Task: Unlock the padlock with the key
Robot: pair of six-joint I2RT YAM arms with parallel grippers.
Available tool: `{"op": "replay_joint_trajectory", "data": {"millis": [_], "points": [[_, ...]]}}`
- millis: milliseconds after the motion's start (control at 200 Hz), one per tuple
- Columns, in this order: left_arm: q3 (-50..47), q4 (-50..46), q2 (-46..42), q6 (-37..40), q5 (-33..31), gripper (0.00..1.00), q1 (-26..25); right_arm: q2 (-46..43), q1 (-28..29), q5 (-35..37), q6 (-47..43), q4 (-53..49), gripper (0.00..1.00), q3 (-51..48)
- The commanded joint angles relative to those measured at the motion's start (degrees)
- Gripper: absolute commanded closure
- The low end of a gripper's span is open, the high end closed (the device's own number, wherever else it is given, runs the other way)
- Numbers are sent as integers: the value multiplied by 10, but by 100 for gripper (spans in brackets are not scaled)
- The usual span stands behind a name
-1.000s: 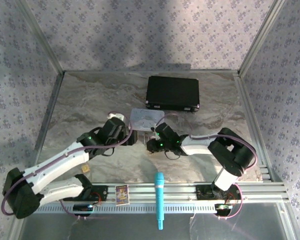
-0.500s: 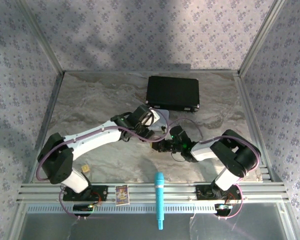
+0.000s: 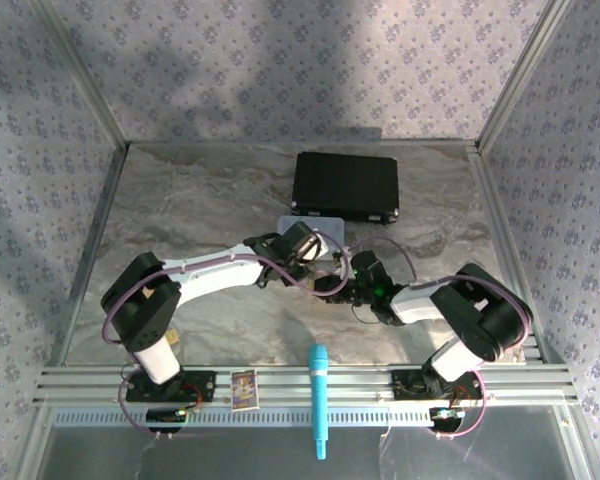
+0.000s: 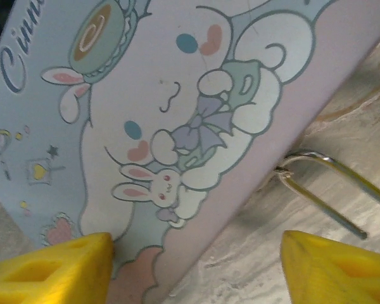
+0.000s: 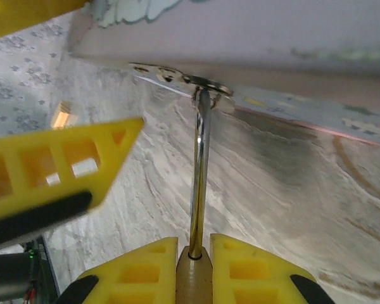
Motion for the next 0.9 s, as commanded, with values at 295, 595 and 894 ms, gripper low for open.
{"op": "replay_joint_trajectory", "data": {"millis": [295, 595, 894], "points": [[-13, -78, -20, -113, 46, 49, -89, -12, -40, 8, 82, -28, 100, -33], [-14, -81, 37, -110, -41, 50, -93, 10, -31, 48, 125, 58, 100, -36], [-34, -68, 45, -113, -48, 57, -93, -6, -51, 75, 137, 59, 100, -30]]}}
